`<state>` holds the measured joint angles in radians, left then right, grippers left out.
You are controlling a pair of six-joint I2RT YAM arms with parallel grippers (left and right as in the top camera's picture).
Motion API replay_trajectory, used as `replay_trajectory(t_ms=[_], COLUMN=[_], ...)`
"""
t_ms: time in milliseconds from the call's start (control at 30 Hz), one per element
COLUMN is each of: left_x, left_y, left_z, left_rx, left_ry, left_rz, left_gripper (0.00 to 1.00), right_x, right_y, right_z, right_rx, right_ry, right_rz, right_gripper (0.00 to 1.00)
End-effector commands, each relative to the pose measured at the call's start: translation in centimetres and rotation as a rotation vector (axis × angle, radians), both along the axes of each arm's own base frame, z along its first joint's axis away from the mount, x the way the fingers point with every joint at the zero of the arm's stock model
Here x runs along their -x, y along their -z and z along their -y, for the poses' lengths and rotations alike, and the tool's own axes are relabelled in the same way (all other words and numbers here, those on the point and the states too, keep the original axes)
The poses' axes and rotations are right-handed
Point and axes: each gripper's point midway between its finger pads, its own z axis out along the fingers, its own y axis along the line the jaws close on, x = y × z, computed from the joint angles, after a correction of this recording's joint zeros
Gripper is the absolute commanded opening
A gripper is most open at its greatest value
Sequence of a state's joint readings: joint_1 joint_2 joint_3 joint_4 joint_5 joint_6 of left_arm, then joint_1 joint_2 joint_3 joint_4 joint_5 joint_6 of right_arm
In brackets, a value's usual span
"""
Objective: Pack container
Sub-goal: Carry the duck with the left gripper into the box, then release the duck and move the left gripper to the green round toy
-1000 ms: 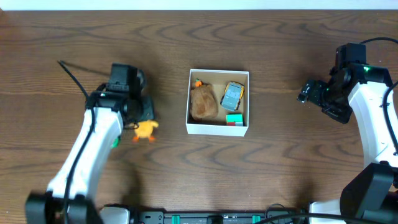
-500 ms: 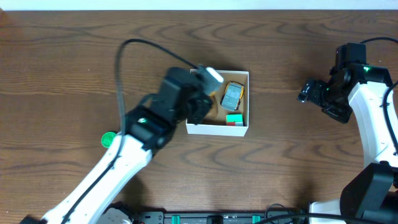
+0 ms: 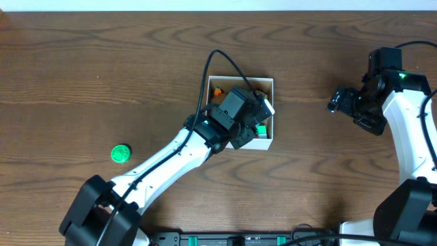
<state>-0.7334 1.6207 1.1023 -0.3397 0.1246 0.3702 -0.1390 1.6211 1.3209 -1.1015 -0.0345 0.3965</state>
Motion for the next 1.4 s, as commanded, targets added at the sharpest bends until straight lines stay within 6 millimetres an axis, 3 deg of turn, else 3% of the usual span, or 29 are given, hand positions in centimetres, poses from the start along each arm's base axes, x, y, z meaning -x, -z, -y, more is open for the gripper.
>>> replay_trajectory(t_ms=[0, 33, 200, 333, 567, 700, 800, 900, 1000, 1233, 1367], left_x=[-0.4, -0.4, -0.5, -1.5, -2.5, -3.1, -2.8, -1.2, 0.8, 3.3, 3.9], left_y=[-0.5, -0.5, -0.7, -1.7, -6.0, -8.5, -9.4, -9.6, -9.1, -5.1, -2.0], left_z=[0.1, 0.1, 0.1, -1.1, -5.2, -11.5, -18.3, -25.8, -31.7, -37.6, -38.4], left_rx=[0.007, 0.007, 0.016, 0.006, 0.042, 0.142, 0.188, 0.219, 0.230, 0.236, 0.178], left_ry=[-0.002, -0.002, -0.018, -0.122, -0.333, -0.621, -0.889, -1.190, -1.420, -1.607, -1.646], left_rz=[0.015, 0.016, 0.013, 0.051, 0.119, 0.054, -0.001, -0.058, -0.106, -0.263, -0.370], left_gripper=[0.56, 0.75, 0.90, 0.91, 0.98, 0.98, 0.98, 0.98, 0.98, 0.98, 0.98], right_x=[0.0, 0.0, 0.0, 0.0, 0.0, 0.0, 0.0, 0.0, 0.0, 0.1, 0.2], right_y=[0.1, 0.1, 0.1, 0.1, 0.1, 0.1, 0.1, 0.1, 0.1, 0.1, 0.2], right_z=[-0.1, -0.1, -0.1, -0.1, 0.1, 0.1, 0.1, 0.1, 0.1, 0.1, 0.1], right_rx=[0.000, 0.001, 0.006, 0.006, 0.014, 0.015, 0.016, 0.016, 0.017, 0.016, 0.016], right_ry=[-0.025, -0.031, -0.033, -0.033, -0.033, -0.039, -0.046, -0.052, -0.054, -0.054, -0.058], right_rz=[-0.003, -0.003, -0.003, -0.003, -0.003, -0.003, -0.001, -0.001, -0.001, -0.005, -0.010], right_gripper=[0.99, 0.99, 0.99, 0.99, 0.99, 0.99, 0.99, 0.99, 0.99, 0.99, 0.99])
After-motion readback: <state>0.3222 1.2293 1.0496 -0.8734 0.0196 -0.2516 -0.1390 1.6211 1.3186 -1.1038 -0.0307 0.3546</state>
